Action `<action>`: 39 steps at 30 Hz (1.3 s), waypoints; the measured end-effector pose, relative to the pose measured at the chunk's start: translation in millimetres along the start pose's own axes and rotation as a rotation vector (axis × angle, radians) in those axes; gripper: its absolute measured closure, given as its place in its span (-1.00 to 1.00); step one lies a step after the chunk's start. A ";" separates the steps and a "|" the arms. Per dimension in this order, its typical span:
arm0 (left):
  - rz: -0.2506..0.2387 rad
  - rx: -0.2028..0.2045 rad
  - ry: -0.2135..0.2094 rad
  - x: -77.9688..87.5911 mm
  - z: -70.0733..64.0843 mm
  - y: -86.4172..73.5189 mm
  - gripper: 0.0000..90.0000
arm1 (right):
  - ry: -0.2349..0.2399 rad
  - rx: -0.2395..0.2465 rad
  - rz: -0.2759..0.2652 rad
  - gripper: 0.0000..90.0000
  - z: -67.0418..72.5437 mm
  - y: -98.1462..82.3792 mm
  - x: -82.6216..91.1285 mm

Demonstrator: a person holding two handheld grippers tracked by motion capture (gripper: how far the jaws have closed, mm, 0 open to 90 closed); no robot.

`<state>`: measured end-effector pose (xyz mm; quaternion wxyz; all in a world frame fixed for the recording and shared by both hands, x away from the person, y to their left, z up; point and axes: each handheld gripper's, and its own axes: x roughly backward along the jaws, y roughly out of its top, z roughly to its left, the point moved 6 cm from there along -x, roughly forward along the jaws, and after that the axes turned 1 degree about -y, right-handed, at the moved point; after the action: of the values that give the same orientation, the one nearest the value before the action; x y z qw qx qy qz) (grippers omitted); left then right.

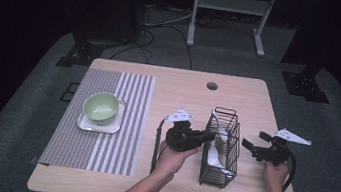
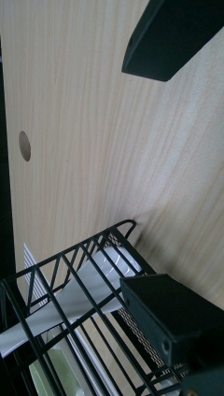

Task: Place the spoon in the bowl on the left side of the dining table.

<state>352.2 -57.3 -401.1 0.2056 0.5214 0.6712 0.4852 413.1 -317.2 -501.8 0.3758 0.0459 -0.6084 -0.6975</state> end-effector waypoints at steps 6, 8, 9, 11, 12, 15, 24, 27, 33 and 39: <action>-0.026 0.031 -0.027 1.7 -4.8 6.3 0.89 | 0.000 0.001 0.002 -1.00 0.2 -0.2 -0.1; -0.033 0.037 -0.033 2.9 -6.6 9.4 0.89 | 0.000 0.001 0.004 -1.00 0.5 -0.3 -0.4; -0.036 0.036 -0.033 3.4 -7.3 10.6 0.89 | -0.001 0.001 0.004 -1.00 0.5 -0.3 -0.4; -0.037 0.029 -0.029 5.1 -7.9 13.6 0.89 | -0.002 0.003 0.005 -1.00 0.3 -0.3 -0.7; -0.044 0.036 -0.031 5.7 -7.8 14.8 0.89 | -0.002 0.003 0.005 -1.00 0.3 -0.3 -0.7; -0.056 0.050 -0.032 8.8 -7.2 18.5 0.89 | -0.003 0.002 0.005 -1.00 0.3 -0.4 -0.8; -0.089 0.050 -0.036 17.3 -10.8 29.8 0.89 | -0.004 0.003 0.007 -1.00 0.1 -0.5 -1.1; -0.123 0.113 -0.075 21.7 -8.5 34.5 0.89 | -0.003 0.004 0.011 -1.00 0.7 -0.7 -1.4; -0.137 0.131 -0.078 25.8 -6.8 36.9 0.89 | -0.003 0.006 0.012 -1.00 0.8 -0.8 -1.5; -0.163 0.132 -0.081 32.6 -7.9 45.8 0.89 | -0.006 0.008 0.017 -1.00 0.8 -1.1 -1.9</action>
<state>356.8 -32.1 -350.4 0.2364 0.4968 0.7330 0.4001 413.5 -315.4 -503.4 0.3796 0.0403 -0.6128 -0.6919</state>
